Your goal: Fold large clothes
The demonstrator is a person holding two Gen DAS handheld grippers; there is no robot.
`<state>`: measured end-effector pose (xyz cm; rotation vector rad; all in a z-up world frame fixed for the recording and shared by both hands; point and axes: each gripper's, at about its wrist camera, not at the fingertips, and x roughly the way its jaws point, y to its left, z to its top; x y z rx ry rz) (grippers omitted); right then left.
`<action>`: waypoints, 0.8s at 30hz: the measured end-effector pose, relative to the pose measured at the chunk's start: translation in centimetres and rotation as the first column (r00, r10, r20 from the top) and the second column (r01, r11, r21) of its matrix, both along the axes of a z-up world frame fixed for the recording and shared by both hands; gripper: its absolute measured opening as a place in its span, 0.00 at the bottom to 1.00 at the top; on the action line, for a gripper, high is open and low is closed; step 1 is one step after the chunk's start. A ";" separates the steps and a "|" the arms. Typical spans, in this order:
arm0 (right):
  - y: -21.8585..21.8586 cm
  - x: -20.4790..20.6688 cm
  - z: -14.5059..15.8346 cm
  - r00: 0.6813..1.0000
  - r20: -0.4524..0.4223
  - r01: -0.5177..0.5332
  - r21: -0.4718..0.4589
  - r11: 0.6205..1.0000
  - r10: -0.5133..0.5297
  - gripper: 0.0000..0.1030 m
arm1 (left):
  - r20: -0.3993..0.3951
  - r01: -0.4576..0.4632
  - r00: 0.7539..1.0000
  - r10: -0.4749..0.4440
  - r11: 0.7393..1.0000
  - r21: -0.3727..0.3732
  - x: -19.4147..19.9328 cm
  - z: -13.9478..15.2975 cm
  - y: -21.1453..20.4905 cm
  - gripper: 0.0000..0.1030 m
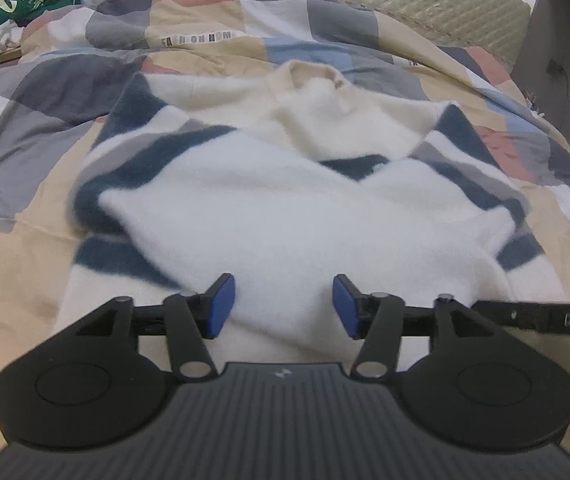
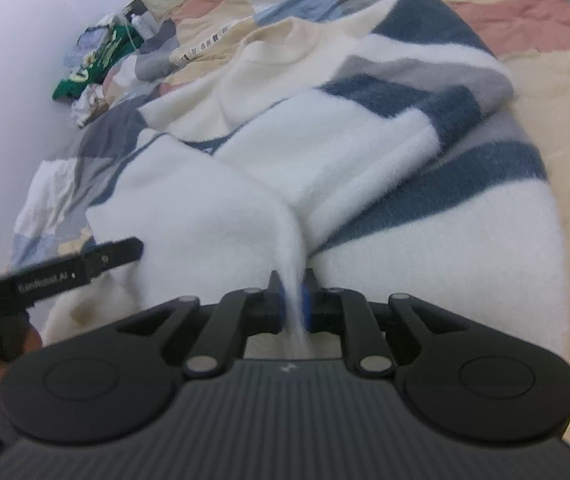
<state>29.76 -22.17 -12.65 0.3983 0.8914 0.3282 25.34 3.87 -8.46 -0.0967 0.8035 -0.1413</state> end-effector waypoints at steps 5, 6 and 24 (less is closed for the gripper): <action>-1.5 -2.3 1.4 0.999 0.005 0.054 0.039 0.998 -0.054 0.51 | 0.010 -0.054 0.998 0.054 0.998 -0.018 -3.5 2.1 2.2 0.61; -1.8 -2.7 1.7 0.998 0.013 0.061 0.046 0.997 -0.062 0.55 | 0.014 -0.075 0.997 0.076 0.997 -0.028 -4.3 2.7 3.0 0.61; -11.1 -7.5 -0.5 0.885 -0.169 0.447 0.042 0.894 -0.434 0.74 | -0.345 -0.516 0.831 0.436 0.836 -0.187 -7.8 -0.7 15.2 0.63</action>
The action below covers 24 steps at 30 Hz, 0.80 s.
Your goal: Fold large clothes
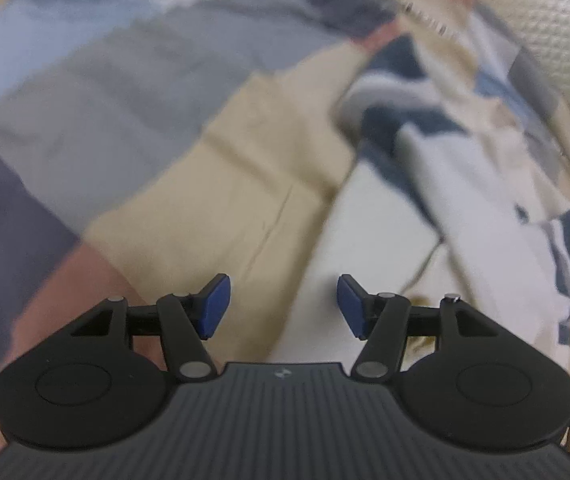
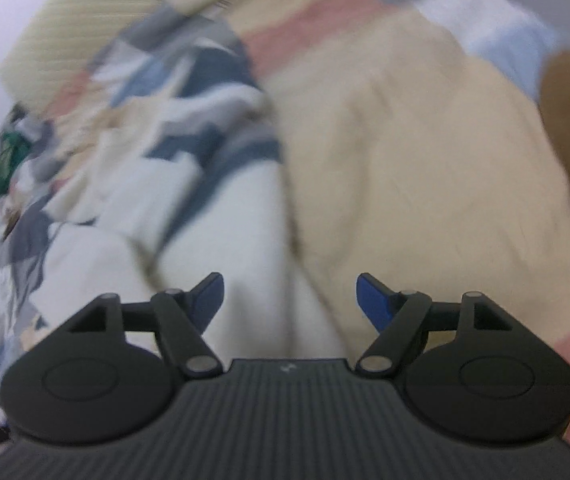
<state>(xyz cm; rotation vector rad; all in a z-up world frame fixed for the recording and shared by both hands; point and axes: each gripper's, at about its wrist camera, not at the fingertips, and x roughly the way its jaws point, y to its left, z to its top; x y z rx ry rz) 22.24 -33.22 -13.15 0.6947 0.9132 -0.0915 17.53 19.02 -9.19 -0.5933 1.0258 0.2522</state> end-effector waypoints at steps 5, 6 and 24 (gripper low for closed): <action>1.1 0.4 -1.6 0.995 0.010 -0.104 0.212 0.972 0.104 0.77 | -0.019 0.013 1.000 -0.014 0.997 -0.079 0.2 -1.2 -0.5 0.65; 1.6 0.3 -1.6 0.992 0.021 -0.129 0.226 0.966 0.128 0.78 | -0.001 0.029 1.000 -0.029 0.992 -0.124 0.0 -1.2 -0.6 0.65; 5.2 -0.9 -2.2 0.964 0.005 -0.255 0.281 0.925 0.265 0.78 | 0.029 0.229 0.973 -0.229 0.945 -0.233 -2.5 -1.3 -6.5 0.66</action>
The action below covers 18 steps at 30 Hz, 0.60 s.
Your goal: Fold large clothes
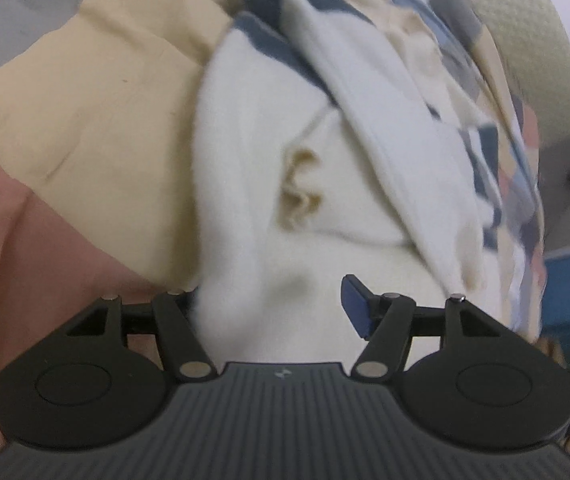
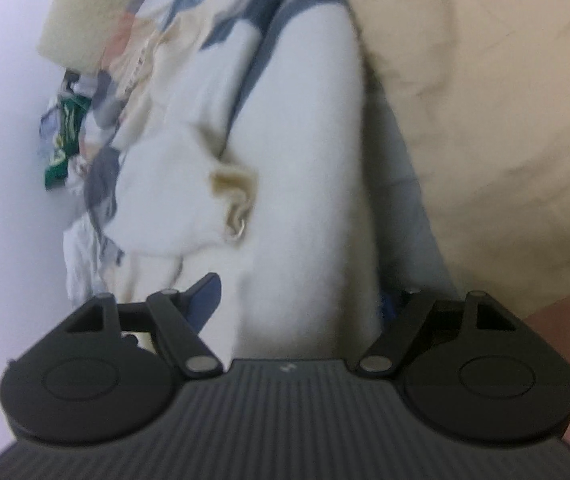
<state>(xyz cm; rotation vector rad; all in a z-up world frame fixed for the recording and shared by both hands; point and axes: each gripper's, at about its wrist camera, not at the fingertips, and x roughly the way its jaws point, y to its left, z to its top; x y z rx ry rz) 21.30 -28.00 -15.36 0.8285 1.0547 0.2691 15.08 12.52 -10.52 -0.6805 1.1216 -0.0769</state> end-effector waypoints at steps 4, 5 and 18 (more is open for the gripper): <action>1.4 -0.3 0.3 0.996 0.040 -0.079 0.090 0.993 0.075 0.77 | -0.006 0.048 0.999 -0.048 0.999 0.009 -0.7 0.8 -1.0 0.65; 1.6 -0.5 0.5 0.996 0.046 -0.079 0.082 0.993 0.075 0.75 | -0.009 0.061 0.998 -0.061 0.998 0.013 -0.9 0.7 -1.0 0.65; -3.6 -2.6 5.2 0.978 0.190 0.008 0.355 0.935 -0.080 0.18 | 0.150 0.038 0.988 -0.026 0.996 -0.081 -4.5 7.6 2.9 0.08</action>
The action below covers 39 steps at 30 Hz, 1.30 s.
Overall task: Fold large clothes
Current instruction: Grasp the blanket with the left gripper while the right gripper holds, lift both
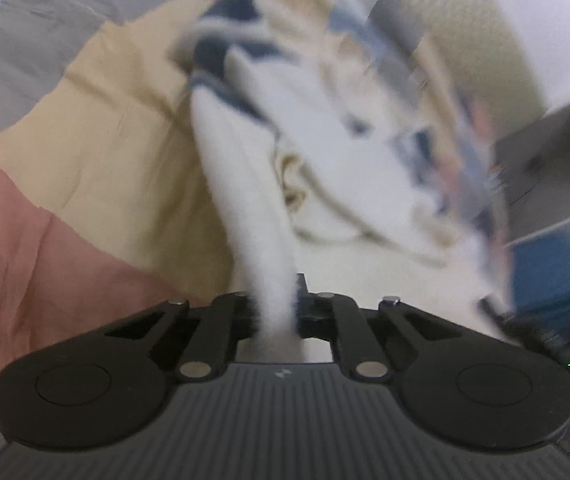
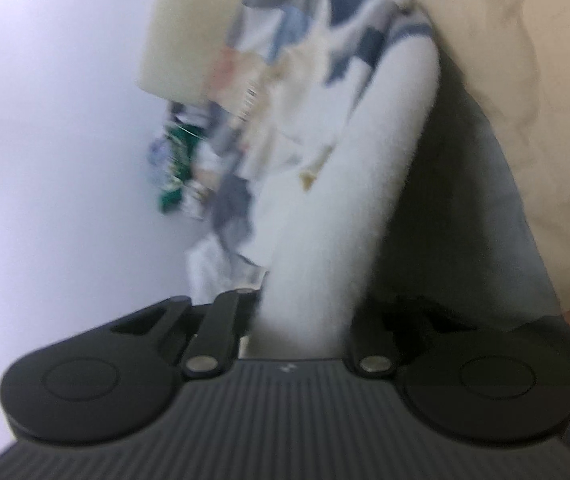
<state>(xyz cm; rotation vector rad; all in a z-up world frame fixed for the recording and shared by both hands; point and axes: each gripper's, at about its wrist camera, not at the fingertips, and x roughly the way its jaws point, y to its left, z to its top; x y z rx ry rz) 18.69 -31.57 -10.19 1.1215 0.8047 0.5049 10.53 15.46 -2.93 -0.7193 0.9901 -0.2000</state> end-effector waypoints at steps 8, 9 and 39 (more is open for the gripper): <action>-1.7 -3.9 6.7 0.996 0.092 -0.012 -0.008 1.000 0.013 0.18 | 0.137 -0.035 0.988 0.075 0.962 -0.272 -5.5 6.5 5.9 0.08; -1.8 -4.8 7.6 0.994 0.104 -0.024 -0.023 0.999 0.027 0.18 | 0.157 -0.027 0.985 0.075 0.957 -0.288 -6.6 7.2 6.3 0.08; -3.1 11.2 9.5 0.975 0.159 0.180 -0.166 0.970 -0.154 0.21 | 0.479 -0.176 0.851 0.214 0.977 -0.122 11.1 7.3 0.6 0.09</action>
